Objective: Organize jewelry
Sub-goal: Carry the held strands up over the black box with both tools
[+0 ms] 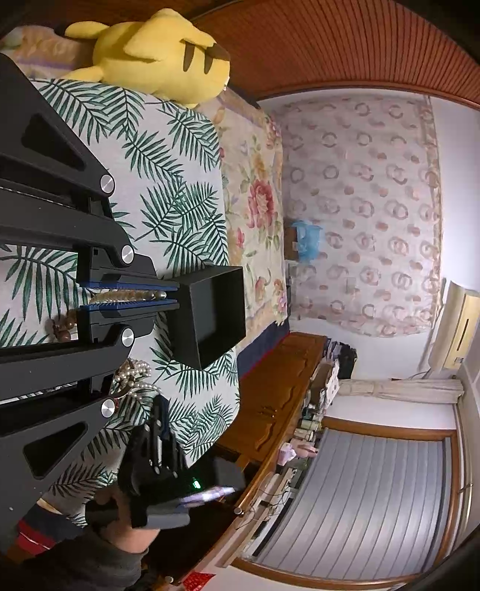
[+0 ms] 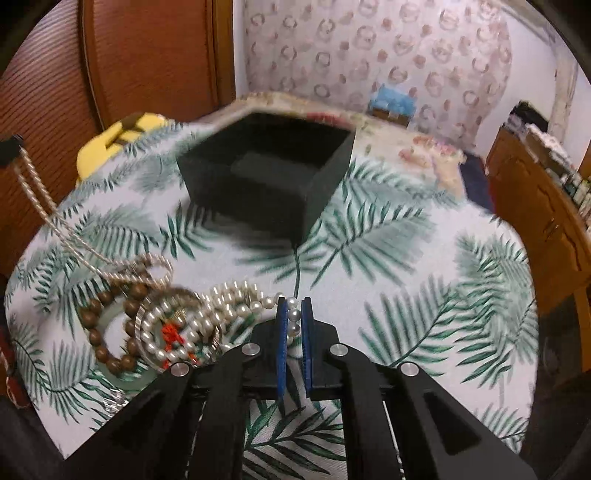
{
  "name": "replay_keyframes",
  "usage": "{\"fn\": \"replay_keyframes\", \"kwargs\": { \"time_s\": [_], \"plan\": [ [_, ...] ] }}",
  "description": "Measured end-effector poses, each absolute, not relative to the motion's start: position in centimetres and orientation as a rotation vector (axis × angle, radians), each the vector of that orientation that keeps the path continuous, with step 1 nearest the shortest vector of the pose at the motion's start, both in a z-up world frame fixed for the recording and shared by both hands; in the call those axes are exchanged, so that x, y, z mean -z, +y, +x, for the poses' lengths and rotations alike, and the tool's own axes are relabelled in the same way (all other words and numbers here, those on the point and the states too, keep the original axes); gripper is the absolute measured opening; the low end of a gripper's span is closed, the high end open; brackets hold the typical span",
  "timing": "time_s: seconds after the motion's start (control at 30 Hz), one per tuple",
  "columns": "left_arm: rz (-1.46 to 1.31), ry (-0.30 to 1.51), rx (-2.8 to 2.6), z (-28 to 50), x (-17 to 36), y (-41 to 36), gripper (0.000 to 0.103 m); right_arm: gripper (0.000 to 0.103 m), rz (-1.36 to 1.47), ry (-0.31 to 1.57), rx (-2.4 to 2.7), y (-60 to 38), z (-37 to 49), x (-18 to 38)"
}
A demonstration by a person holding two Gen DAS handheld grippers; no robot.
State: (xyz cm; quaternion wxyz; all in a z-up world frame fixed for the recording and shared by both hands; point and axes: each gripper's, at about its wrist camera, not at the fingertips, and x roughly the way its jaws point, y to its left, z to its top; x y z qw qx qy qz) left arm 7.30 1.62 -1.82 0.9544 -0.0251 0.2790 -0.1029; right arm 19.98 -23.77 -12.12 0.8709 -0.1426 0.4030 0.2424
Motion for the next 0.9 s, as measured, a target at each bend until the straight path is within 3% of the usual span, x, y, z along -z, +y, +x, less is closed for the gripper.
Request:
{"fn": "replay_keyframes", "kwargs": {
  "time_s": [0.37, 0.9],
  "plan": [
    [-0.029, 0.523, 0.216, 8.6, -0.2, 1.7, 0.004, 0.008, -0.287, 0.644, -0.522, -23.9, 18.4, 4.1],
    [-0.019, 0.485, 0.224, 9.9, -2.7, 0.5, 0.004, 0.008, -0.26, 0.504, -0.516, -24.5, 17.0, -2.5]
  ]
}}
